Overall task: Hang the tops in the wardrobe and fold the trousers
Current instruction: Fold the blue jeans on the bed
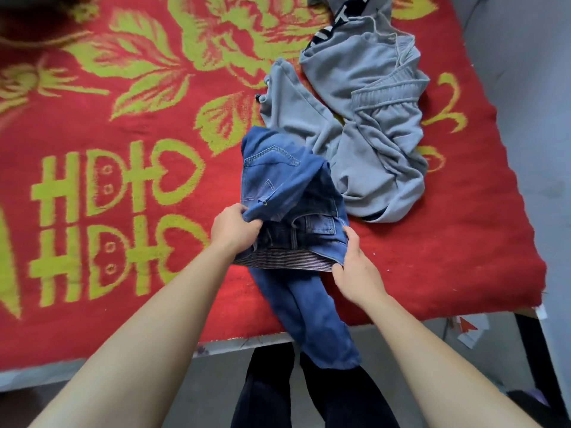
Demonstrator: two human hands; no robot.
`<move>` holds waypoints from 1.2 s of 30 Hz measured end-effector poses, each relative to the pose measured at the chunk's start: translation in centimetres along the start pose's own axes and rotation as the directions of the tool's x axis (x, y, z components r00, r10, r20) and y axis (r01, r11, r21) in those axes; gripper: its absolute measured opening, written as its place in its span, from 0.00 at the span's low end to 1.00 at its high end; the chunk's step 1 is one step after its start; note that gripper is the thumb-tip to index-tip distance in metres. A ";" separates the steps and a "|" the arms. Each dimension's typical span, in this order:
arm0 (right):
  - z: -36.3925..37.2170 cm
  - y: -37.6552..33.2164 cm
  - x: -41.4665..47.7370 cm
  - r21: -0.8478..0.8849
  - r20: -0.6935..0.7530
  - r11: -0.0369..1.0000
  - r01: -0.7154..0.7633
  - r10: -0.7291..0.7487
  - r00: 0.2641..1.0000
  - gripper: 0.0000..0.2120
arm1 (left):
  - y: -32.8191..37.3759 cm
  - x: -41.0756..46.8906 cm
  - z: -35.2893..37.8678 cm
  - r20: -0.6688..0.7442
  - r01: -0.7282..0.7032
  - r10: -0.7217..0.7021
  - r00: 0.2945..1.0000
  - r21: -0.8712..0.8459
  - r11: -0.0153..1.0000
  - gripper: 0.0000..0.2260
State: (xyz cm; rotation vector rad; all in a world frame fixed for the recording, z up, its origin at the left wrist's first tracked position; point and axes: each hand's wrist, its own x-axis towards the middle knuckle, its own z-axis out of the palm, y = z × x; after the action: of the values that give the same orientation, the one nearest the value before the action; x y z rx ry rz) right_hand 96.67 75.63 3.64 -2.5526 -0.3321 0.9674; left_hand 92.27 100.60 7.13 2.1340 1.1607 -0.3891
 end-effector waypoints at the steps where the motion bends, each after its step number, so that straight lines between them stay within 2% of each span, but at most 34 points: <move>1: -0.7 -0.7 -0.4 -0.080 0.015 0.997 -0.002 0.004 1.000 0.32 | -1.0 -0.9 -1.3 -0.052 0.047 -0.046 0.998 0.014 0.999 0.06; 3: -3.1 -2.2 -1.6 -0.320 0.007 0.944 0.077 -0.079 0.997 0.25 | -2.6 -3.2 -4.6 -0.134 0.169 -0.181 0.974 -0.094 0.981 0.07; 5: -6.5 -4.2 -2.8 -0.447 -0.070 0.884 0.139 -0.189 0.979 0.16 | -3.4 -5.6 -8.5 -0.172 0.229 -0.285 0.943 -0.289 0.930 0.06; 7: -10.1 -7.5 -3.7 -0.374 -0.148 0.907 0.194 -0.265 0.953 0.11 | -3.4 -8.3 -12.8 -0.203 0.228 -0.346 0.916 -0.446 0.865 0.06; 11: -17.0 -15.9 -4.8 -0.262 -0.173 0.933 0.246 -0.296 0.940 0.17 | -1.5 -13.6 -20.6 -0.260 0.156 -0.415 0.872 -0.654 0.740 0.10; 14: -21.4 -21.7 -7.9 -0.109 -0.255 0.941 0.321 -0.338 0.906 0.18 | -0.3 -17.5 -25.8 -0.227 0.085 -0.465 0.856 -0.825 0.559 0.10; 17: -24.9 -26.4 -12.2 0.050 -0.322 0.893 0.446 -0.409 0.854 0.13 | -1.4 -20.7 -30.2 -0.121 0.044 -0.442 0.889 -0.937 0.345 0.15; 18: -25.8 -27.8 -13.9 0.181 -0.355 0.856 0.485 -0.403 0.844 0.13 | -1.8 -21.9 -31.4 -0.091 0.056 -0.409 0.908 -0.942 0.332 0.17; 20: -27.1 -30.3 -17.1 0.344 -0.448 0.765 0.544 -0.375 0.811 0.16 | -2.5 -24.2 -33.5 -0.103 0.036 -0.346 0.933 -0.927 0.373 0.15; 23: -27.9 -32.9 -22.5 0.462 -0.540 0.649 0.605 -0.335 0.772 0.16 | -3.7 -26.6 -36.0 -0.188 -0.076 -0.225 0.956 -0.899 0.431 0.13; 26: -27.1 -34.8 -28.0 0.482 -0.621 0.584 0.653 -0.298 0.725 0.16 | -5.0 -30.2 -37.9 -0.108 -0.099 0.011 0.994 -0.862 0.497 0.19; 27: -26.8 -35.5 -29.6 0.467 -0.647 0.583 0.665 -0.288 0.706 0.15 | -5.9 -31.3 -38.4 -0.068 -0.113 0.099 0.993 -0.813 0.572 0.21; 29: -26.1 -36.3 -32.6 0.420 -0.709 0.598 0.683 -0.254 0.658 0.13 | -8.0 -33.8 -39.1 -0.001 -0.167 0.214 0.977 -0.630 0.758 0.18; 30: -25.7 -36.6 -33.9 0.388 -0.741 0.612 0.689 -0.236 0.628 0.12 | -9.3 -34.7 -39.3 0.020 -0.197 0.251 0.968 -0.562 0.803 0.15; 32: -24.9 -36.7 -36.0 0.362 -0.774 0.620 0.696 -0.215 0.595 0.11 | -11.5 -36.3 -39.7 0.102 -0.174 0.255 0.961 -0.493 0.853 0.10; 34: -23.8 -36.7 -38.0 0.334 -0.790 0.640 0.692 -0.210 0.576 0.11 | -13.1 -37.8 -40.1 0.157 -0.151 0.227 0.961 -0.387 0.910 0.13; 36: -22.9 -36.5 -39.7 0.312 -0.806 0.654 0.689 -0.202 0.556 0.11 | -13.7 -38.9 -40.6 0.101 -0.165 0.194 0.976 -0.237 0.957 0.15</move>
State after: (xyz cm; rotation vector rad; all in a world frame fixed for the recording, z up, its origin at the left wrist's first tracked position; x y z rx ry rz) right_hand 80.03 88.24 58.40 -1.8403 -0.3729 -0.1910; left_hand 56.93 109.00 52.25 1.9655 0.8874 -0.2859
